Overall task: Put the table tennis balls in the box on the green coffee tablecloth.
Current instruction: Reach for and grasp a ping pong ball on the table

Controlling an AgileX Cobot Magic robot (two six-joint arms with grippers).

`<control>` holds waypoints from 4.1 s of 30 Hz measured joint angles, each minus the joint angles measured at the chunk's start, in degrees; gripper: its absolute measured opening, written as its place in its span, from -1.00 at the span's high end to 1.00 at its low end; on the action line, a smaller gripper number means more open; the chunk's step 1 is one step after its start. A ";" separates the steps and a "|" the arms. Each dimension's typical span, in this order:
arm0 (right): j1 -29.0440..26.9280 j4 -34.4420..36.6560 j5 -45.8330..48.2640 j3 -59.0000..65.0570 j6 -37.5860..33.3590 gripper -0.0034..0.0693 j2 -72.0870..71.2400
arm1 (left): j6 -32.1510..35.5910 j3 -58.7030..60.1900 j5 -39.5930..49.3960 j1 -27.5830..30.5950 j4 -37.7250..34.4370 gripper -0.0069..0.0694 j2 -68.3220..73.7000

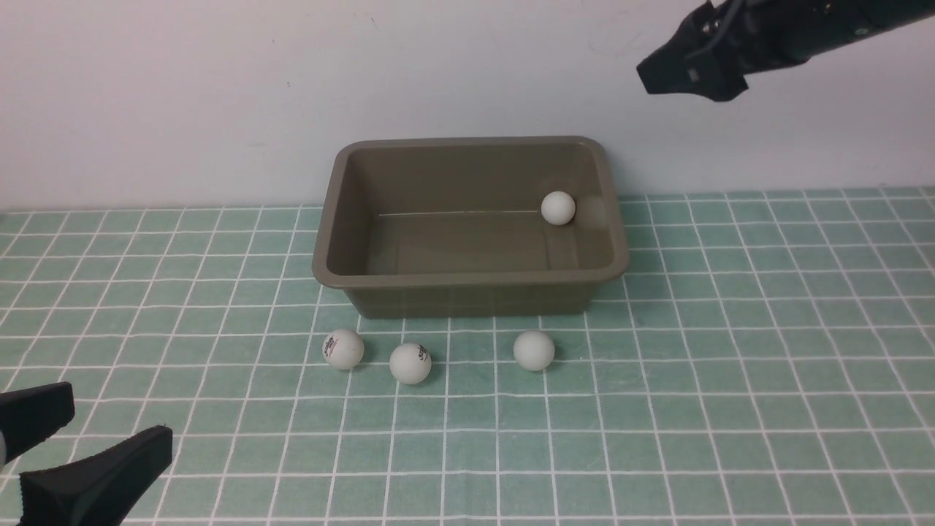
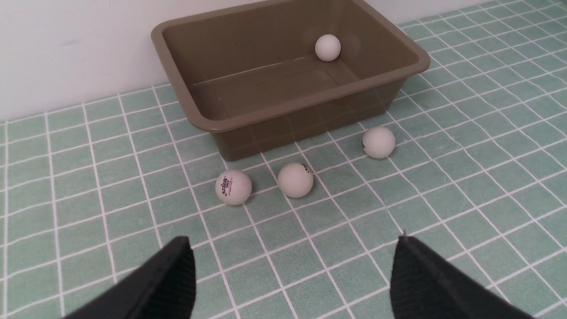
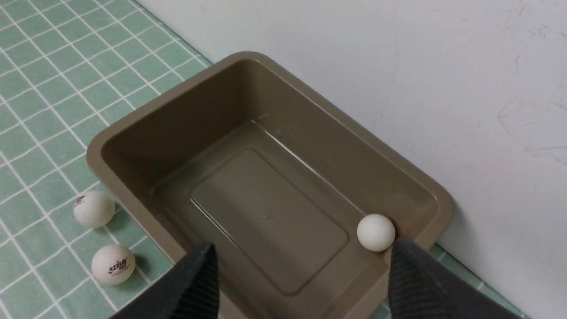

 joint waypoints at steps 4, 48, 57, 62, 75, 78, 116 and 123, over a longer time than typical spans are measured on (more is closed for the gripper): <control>-1.26 -11.62 2.08 0.00 8.64 -0.39 -1.73 | 0.00 0.00 0.00 0.00 0.00 -0.58 0.00; 11.89 -1.05 -15.51 24.90 11.68 -0.22 -0.35 | 0.36 0.00 -0.41 0.00 0.00 -0.58 0.00; 11.89 8.86 -20.64 26.36 4.36 -0.22 3.32 | 0.36 0.00 -0.41 0.00 0.00 -0.58 0.00; 11.89 11.62 -24.28 31.34 2.78 -0.22 1.68 | 0.36 0.00 -0.31 0.00 0.00 -0.58 0.00; 14.25 19.62 -36.37 42.25 -7.01 -0.22 -2.95 | 0.27 0.00 -0.22 0.00 -0.05 -0.58 0.00; 17.58 23.08 -40.91 42.25 -11.09 -0.22 -1.00 | 0.27 0.00 -0.18 0.00 -0.05 -0.58 0.00; 22.77 35.15 -52.10 32.60 -18.00 -0.46 20.76 | 0.20 0.00 1.57 0.00 -0.05 -0.58 0.00; 22.77 37.50 -52.73 32.15 -18.00 -0.36 20.88 | 0.20 0.00 1.59 0.00 -0.05 -0.58 0.00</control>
